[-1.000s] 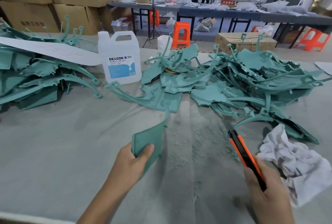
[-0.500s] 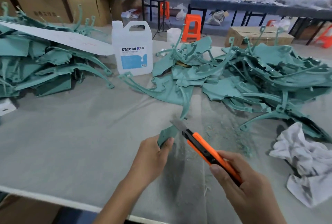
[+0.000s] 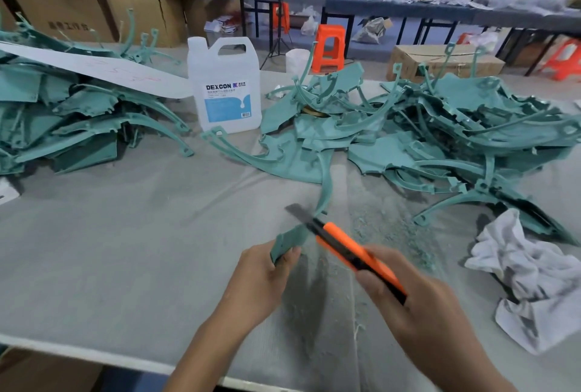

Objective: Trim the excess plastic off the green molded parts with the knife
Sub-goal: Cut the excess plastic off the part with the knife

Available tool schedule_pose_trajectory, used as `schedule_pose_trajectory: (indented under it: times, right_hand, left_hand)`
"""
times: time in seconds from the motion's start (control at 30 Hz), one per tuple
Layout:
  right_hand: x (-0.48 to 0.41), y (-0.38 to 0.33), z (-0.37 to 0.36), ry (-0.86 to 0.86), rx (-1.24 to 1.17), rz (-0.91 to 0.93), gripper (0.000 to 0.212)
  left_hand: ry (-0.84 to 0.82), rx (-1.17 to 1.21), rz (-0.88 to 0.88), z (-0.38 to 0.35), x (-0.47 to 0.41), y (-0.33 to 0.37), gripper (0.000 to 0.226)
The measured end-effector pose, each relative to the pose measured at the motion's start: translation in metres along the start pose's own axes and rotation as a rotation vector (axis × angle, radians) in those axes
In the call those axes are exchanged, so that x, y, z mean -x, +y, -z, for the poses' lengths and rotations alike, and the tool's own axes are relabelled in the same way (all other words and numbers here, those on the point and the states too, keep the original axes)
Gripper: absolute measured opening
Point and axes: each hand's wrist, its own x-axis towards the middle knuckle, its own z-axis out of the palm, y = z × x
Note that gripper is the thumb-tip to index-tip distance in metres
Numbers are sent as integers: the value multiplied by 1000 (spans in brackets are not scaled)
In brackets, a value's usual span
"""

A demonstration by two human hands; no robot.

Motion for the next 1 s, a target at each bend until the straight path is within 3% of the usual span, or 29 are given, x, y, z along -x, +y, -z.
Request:
schedule_pose_trajectory:
  times: [0.1,0.23,0.3,0.47,0.6,0.73,0.8,0.93,1.0]
  right_hand:
    - [-28,29,3,-2,35,-57,21]
    - [-73,66,-2,-168,97,-64,23]
    - [-95,77,-8,-243,128,-80,24]
    - [-133,88,-26,-292,261,-95,31]
    - [-140,84,-23,-253,333,-131,33]
    - [-110,57,-13,-124,148,-115,22]
    - [-87,32,-7,-165,74,-44,19]
    - [-50,-21,5,-265,87,86,25]
    - [-41,-41,9,-286,123,121,30]
  left_hand:
    - [-97,190,38,7,12,-5,38]
    - [-180,354,107,30,21,-16,31]
    - [-262,507,181,40,28,-25,40]
    - [-246,782,325,47,33,-34,43]
    - [-225,857,367,47,32,-37,43]
    - [-195,871,366,44,32,-34,36]
    - [-184,857,362,41,33,-32,28]
    - [-113,818,389,31,30,-22,39]
    - [-103,789,379,25,29,-15,33]
